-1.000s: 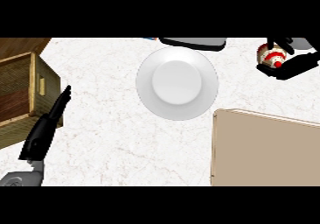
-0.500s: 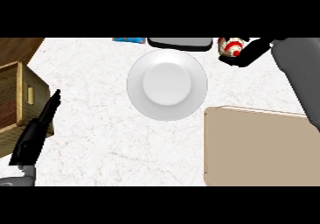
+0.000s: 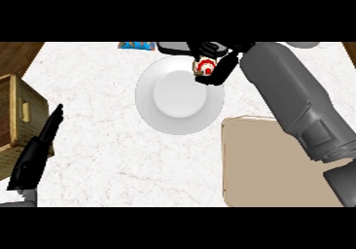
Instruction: Pick the cupcake from the tray and place it in the plate
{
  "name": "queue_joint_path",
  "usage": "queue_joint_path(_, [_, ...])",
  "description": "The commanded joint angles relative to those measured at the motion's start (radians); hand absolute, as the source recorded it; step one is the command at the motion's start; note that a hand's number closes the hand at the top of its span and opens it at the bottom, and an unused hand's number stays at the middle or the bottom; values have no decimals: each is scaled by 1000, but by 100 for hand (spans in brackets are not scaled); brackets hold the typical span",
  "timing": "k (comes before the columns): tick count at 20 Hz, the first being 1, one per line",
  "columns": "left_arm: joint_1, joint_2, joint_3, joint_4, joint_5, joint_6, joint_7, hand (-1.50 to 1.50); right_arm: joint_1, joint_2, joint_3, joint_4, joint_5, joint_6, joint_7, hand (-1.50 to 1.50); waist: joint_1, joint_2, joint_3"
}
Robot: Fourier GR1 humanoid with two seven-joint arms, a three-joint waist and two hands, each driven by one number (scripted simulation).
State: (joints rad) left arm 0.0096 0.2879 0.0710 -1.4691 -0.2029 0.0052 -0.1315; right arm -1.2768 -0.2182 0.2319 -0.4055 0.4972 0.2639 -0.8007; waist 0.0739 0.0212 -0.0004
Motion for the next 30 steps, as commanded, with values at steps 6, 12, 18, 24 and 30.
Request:
queue_joint_path(6, [8,6,11,0,-5,-7,1,0,-31,177,51,187,99,-89,-29,150,-10,0,0])
queue_joint_path(12, [-35,2,24,-21,17,-18,54,0,-6,217,11,234,19,-29,127,-150,-8,-3,0])
queue_joint_path(18, [2,-11,9,-14,-2,-13,-5,0,47,218,22,234,-7,-84,103,-150,13,3,0])
queue_joint_path(24, [-16,-17,13,1,-14,1,16,0,6,218,-151,229,-190,-32,137,-150,-9,-2,1])
queue_joint_path(30, [21,-51,-12,0,-22,12,-22,0,-56,71,-284,296,-289,38,199,-150,9,15,1])
